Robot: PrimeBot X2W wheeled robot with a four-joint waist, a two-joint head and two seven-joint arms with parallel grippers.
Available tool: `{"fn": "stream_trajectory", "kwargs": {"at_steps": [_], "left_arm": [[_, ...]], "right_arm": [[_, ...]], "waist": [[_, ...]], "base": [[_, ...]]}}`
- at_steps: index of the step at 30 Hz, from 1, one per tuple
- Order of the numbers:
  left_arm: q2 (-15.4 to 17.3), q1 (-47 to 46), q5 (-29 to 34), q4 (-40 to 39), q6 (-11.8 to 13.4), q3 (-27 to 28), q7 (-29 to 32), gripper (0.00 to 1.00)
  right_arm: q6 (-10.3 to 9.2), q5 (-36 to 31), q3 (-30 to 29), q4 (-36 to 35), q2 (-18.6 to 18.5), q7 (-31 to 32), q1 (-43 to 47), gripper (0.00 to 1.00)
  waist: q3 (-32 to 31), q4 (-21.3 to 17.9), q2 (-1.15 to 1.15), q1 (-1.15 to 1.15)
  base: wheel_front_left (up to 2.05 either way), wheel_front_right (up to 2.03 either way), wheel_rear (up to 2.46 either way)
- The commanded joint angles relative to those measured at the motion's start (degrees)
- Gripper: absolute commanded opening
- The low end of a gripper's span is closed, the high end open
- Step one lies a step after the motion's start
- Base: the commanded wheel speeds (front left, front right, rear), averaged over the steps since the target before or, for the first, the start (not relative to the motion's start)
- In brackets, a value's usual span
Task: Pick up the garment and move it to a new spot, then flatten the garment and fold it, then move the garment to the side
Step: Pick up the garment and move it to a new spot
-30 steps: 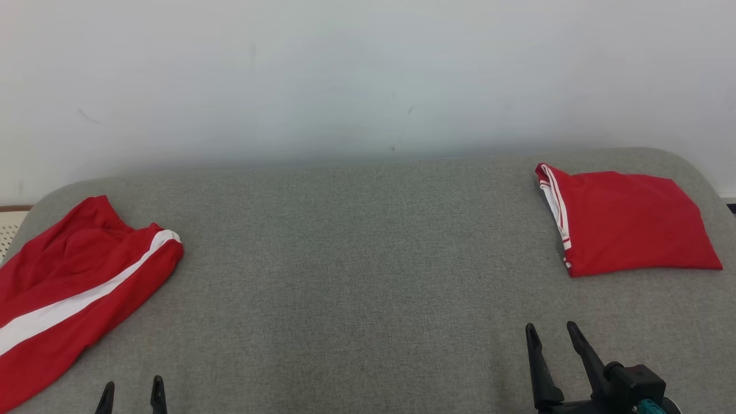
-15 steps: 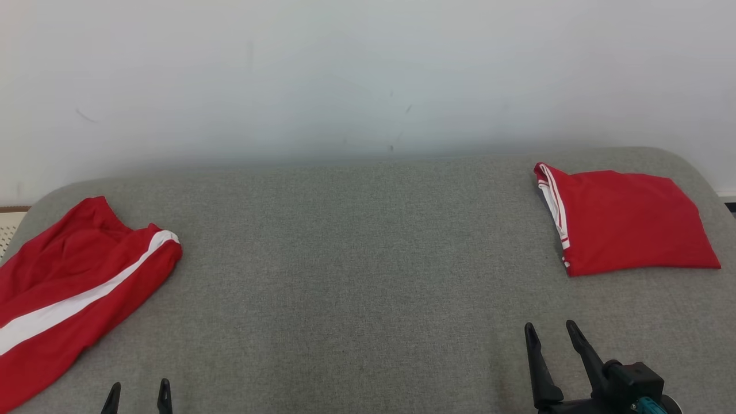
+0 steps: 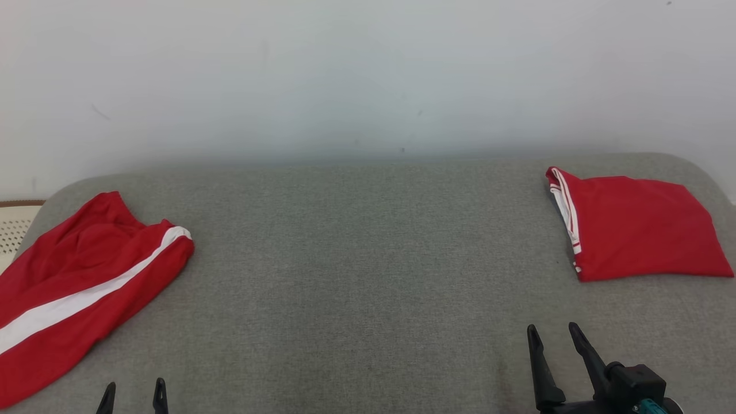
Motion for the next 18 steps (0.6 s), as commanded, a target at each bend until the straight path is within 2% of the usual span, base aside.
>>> {"fn": "stream_trajectory", "kwargs": {"at_steps": [1, 11, 18], "left_arm": [[0.3, 0.3, -0.4, 0.0, 0.2, 0.2, -0.2, 1.0], [0.8, 0.7, -0.7, 0.3, 1.1, 0.4, -0.2, 1.0], [1.3, 1.0, -0.8, 0.5, 1.8, 0.8, -0.2, 1.0]], "right_arm": [[-0.02, -0.6, 0.1, 0.0, 0.0, 0.0, 0.5, 1.0], [-0.02, 0.4, 1.0, 1.0, -0.3, -0.4, 0.3, 1.0], [-0.02, 0.9, 2.1, 1.9, -0.4, -0.6, -0.3, 1.0]], "waist": [[-0.1, 0.6, 0.0, 0.0], [-0.7, 6.8, 0.0, 0.0], [-1.1, 13.5, 0.0, 0.0]], "base": [[0.0, 0.0, 0.0], [0.0, 0.0, 0.0], [0.0, 0.0, 0.0]]}}
